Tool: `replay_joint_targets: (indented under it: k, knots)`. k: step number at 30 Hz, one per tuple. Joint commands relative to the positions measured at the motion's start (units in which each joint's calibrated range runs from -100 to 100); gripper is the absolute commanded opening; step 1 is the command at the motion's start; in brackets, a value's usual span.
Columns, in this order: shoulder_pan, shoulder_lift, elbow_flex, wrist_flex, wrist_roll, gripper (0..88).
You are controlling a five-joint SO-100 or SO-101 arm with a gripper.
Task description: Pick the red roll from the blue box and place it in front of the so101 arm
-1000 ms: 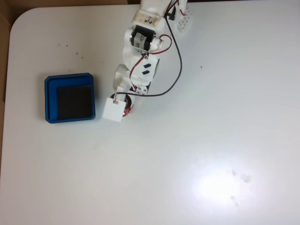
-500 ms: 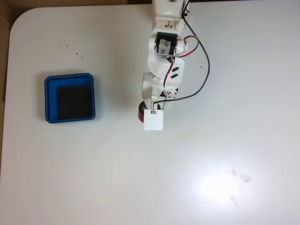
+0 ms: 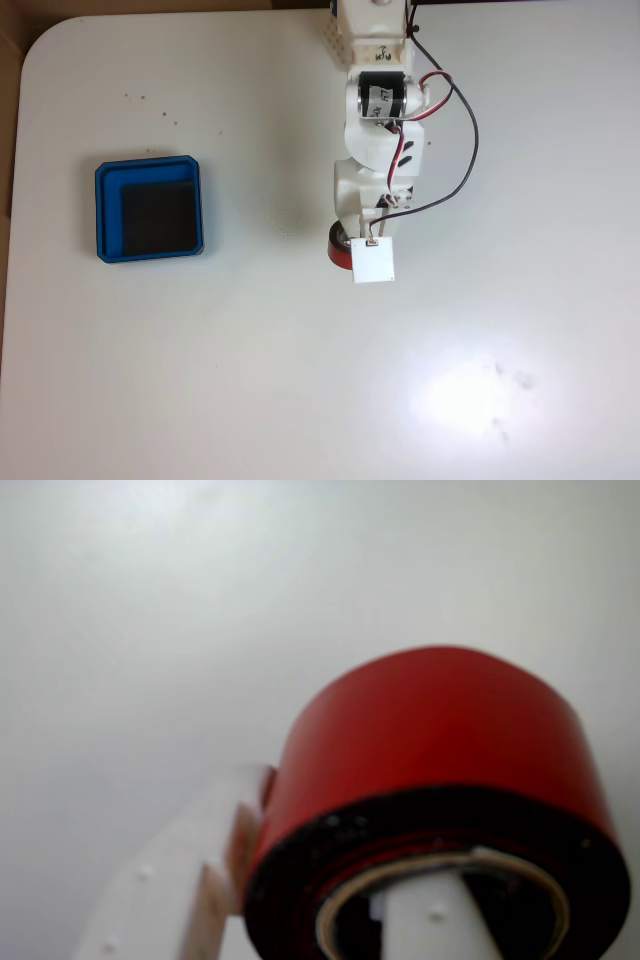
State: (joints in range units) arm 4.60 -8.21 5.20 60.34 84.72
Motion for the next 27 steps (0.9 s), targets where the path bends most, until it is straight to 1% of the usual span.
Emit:
replay_joint_targets:
  k: [1, 7, 15, 27]
  knots:
    - [-2.0, -2.3, -0.2, 0.2, -0.1, 0.9]
    - [-2.5, -2.2, 0.1, 0.3, -0.1, 0.9]
    - [-2.5, -3.2, 5.6, -0.2, 0.5, 0.9]
    - [-2.5, -18.4, 20.0, -0.5, 0.5, 0.9]
